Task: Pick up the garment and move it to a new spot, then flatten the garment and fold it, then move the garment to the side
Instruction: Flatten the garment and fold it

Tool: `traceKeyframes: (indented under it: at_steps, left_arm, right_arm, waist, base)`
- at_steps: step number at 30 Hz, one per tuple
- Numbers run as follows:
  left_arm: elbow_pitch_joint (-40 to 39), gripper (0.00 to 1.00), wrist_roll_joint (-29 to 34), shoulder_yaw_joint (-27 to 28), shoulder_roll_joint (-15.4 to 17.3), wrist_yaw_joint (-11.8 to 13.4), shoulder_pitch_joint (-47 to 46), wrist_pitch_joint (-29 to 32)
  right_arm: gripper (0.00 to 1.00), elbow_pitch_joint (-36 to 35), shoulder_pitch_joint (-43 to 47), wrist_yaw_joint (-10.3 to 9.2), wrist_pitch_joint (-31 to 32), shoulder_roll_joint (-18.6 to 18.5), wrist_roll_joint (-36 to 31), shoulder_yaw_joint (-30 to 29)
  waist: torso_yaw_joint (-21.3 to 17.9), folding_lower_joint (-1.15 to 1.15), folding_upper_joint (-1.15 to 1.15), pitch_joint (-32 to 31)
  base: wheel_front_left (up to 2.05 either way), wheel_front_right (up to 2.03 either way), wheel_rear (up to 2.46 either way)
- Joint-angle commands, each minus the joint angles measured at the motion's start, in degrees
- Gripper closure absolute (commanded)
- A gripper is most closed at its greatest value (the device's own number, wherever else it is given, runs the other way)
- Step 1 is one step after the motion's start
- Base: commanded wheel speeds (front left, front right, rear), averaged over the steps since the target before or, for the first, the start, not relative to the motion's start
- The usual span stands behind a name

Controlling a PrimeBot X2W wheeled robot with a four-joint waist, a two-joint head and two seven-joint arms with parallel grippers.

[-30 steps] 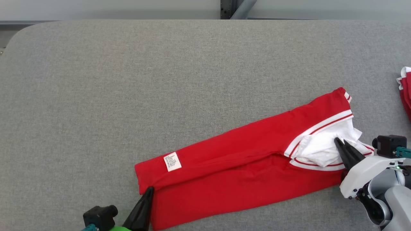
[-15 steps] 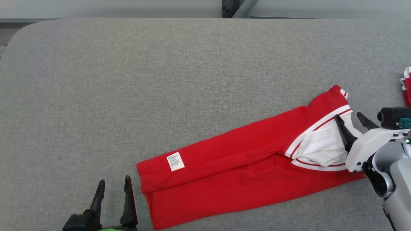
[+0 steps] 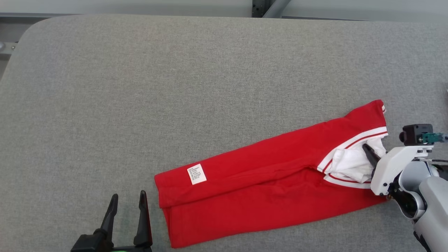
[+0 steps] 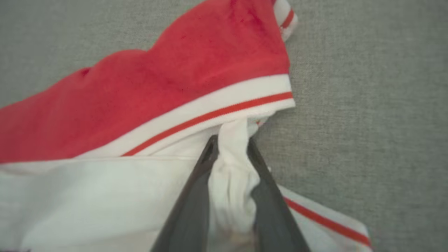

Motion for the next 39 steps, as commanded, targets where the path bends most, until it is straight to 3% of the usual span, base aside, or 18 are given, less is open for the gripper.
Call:
traceKeyframes:
  at_steps: [1, 8, 16, 20, 24, 29, 35, 39]
  left_arm:
    - [0.2, 0.00, 0.7, 0.4, -0.4, -0.7, -0.4, -0.2]
    - [1.1, 0.00, 1.4, 1.6, -0.8, -2.7, -1.7, -0.2]
    - [3.2, 0.00, 1.3, 1.7, -0.8, -3.1, -1.5, -0.1]
    - [3.4, 0.00, 0.4, 1.5, -0.8, -2.6, -0.9, -0.1]
    - [3.1, 0.00, -0.2, 0.7, -0.8, -2.4, -0.1, -0.1]
    - [3.1, 0.00, -0.4, -0.2, -0.8, -2.1, -1.1, -0.1]
    - [4.4, 0.00, 0.6, -1.1, -0.8, -2.5, -2.5, -0.1]
    - [5.0, 0.00, 0.8, -1.2, -0.8, -2.8, -2.1, -0.1]
  right_arm:
    - [1.00, 0.8, 2.0, 0.69, 2.0, 0.8, 2.4, 2.8]
    - [1.00, -0.4, -2.8, 0.32, -0.5, -9.0, 9.4, 0.7]
    - [1.00, 1.4, -5.0, 0.37, -3.0, -17.5, 9.6, -4.9]
    - [1.00, -4.5, -3.7, 0.42, -4.7, -18.8, 7.6, -5.2]
    - [1.00, -16.7, 0.2, 0.41, -2.6, -16.6, 5.1, 0.5]
    - [1.00, -27.5, 5.6, 0.41, 1.1, -8.0, 0.3, 10.2]
    - [1.00, -23.3, 6.7, 0.40, 0.6, 4.7, -6.6, 16.7]
    - [1.00, -17.8, 5.6, 0.42, -1.5, 10.0, -10.0, 17.2]
  waist:
    - [-0.4, 0.00, 0.18, -0.2]
    - [-2.2, 0.00, 0.18, -1.3]
    - [-3.3, 0.00, 0.18, -3.1]
    - [-4.1, 0.00, 0.18, -4.1]
    - [-5.6, 0.00, 0.18, -4.7]
    - [-6.5, 0.00, 0.18, -4.8]
    - [-6.3, 0.00, 0.18, -4.4]
    - [-5.3, 0.00, 0.18, -4.3]
  base:
    - [0.00, 0.00, 0.00]
    - [0.00, 0.00, 0.00]
    - [0.00, 0.00, 0.00]
    - [0.00, 0.00, 0.00]
    - [0.00, 0.00, 0.00]
    - [0.00, 0.00, 0.00]
    - [0.00, 0.00, 0.00]
    - [0.00, 0.00, 0.00]
